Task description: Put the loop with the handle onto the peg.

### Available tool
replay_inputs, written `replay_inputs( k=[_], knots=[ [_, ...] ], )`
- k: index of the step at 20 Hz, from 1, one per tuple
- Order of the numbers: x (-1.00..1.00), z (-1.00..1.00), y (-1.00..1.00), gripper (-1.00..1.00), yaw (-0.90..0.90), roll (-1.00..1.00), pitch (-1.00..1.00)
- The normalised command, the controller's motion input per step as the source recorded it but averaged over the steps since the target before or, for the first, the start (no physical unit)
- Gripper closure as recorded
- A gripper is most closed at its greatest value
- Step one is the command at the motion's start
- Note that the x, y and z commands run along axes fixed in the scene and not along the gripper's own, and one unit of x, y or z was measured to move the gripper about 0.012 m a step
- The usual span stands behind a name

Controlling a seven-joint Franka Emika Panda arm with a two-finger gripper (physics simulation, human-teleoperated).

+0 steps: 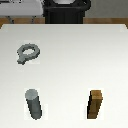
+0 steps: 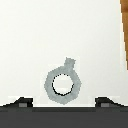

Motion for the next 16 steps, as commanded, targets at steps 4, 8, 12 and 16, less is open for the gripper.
replay_inputs(
  k=[4,8,12,16],
  knots=[
    [0.0,0.0,0.0,-1.0,-0.37,0.0,0.0],
    [0.0,0.0,0.0,-1.0,-0.71,0.0,0.0],
    [0.25,0.0,0.0,-1.0,0.0,0.0,0.0],
    [1.0,0.0,0.0,-1.0,0.0,0.0,0.0]
  ],
)
